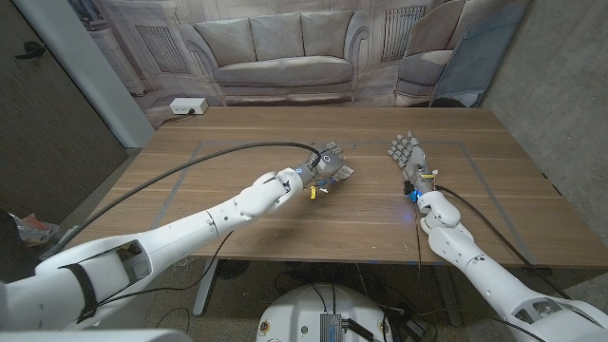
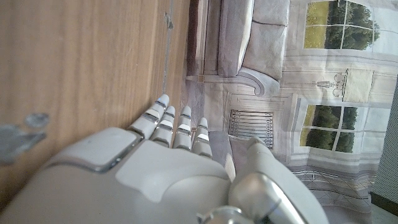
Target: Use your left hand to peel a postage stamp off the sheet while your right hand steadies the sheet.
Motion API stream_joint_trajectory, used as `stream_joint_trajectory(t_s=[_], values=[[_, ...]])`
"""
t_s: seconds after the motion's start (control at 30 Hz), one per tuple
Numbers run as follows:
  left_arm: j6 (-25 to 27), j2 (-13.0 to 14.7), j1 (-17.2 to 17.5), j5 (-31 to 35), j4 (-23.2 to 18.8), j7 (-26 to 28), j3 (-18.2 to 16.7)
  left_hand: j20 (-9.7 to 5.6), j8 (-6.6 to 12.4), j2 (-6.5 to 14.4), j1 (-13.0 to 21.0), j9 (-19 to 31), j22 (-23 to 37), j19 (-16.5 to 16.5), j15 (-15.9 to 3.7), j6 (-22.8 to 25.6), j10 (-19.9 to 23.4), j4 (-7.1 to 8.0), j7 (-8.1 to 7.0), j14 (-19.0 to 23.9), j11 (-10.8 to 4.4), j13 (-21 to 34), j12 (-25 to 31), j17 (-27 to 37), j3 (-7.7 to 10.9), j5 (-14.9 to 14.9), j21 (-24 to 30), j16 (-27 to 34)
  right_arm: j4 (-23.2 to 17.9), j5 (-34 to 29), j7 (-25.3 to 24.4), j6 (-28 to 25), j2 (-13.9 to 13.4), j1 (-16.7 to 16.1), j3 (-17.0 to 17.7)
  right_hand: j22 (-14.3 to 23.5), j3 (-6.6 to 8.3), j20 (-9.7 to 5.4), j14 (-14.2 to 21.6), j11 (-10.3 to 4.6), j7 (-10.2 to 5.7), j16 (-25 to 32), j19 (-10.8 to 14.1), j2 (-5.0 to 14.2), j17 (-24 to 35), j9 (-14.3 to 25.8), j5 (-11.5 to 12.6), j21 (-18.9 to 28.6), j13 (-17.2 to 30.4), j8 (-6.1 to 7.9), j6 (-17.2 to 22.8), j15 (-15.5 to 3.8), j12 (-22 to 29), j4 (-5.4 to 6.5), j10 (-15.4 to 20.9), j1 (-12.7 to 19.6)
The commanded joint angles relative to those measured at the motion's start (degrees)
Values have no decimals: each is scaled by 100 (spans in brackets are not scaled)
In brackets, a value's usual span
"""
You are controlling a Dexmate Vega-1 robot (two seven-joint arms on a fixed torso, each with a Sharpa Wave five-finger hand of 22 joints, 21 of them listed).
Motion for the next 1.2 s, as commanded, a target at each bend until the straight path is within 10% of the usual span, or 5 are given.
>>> stream_joint_trajectory(t_s=[0.03, 0.37, 0.83, 1.2], values=[[613, -264, 28, 513, 1042, 4178, 223, -48, 23, 24, -19, 1, 7, 94, -759, 283, 28, 8, -250, 62, -3, 20, -8, 25, 37, -15, 53, -3, -12, -21, 1, -34, 17, 3, -47, 23, 5, -18, 44, 11, 7, -11, 40, 3, 19, 16, 6, 28, 16, 6, 37, 16, -22, 8, 62, -26], [626, -474, -308, 330, 1813, 5849, 528, -155, 6, -11, -70, -16, 5, 195, -870, 379, 163, 37, -327, 136, -4, 24, -13, 31, 7, -24, 100, -16, -219, -71, -102, -158, -92, -94, -59, 21, 37, -18, 57, 9, 35, -8, 52, 26, 18, 14, 10, 28, 16, 14, 65, 22, -18, -29, 80, 28], [504, -495, -161, 852, 1728, 5849, 182, -245, -22, -41, -63, -28, 3, 315, -959, 476, 318, 32, -408, 256, -17, 28, -21, 37, 0, -8, 157, -15, -572, -269, -415, -500, -315, -208, -128, 68, 203, 75, 1310, 38, 119, 192, 488, -24, 70, 23, -25, 183, 74, 125, 657, -58, 338, -399, 1281, 442], [395, -535, -1, 917, 1599, 5849, -26, -292, -51, -53, -27, -33, 2, 399, -980, 510, 387, 14, -401, 314, -19, 30, -38, 41, 11, 10, 197, -24, -337, -541, -622, -84, -146, -179, -175, 83, 450, 63, 1503, -11, 131, 147, 600, 122, 75, 27, 6, 227, 84, 207, 1010, -121, 351, -674, 1458, 882]])
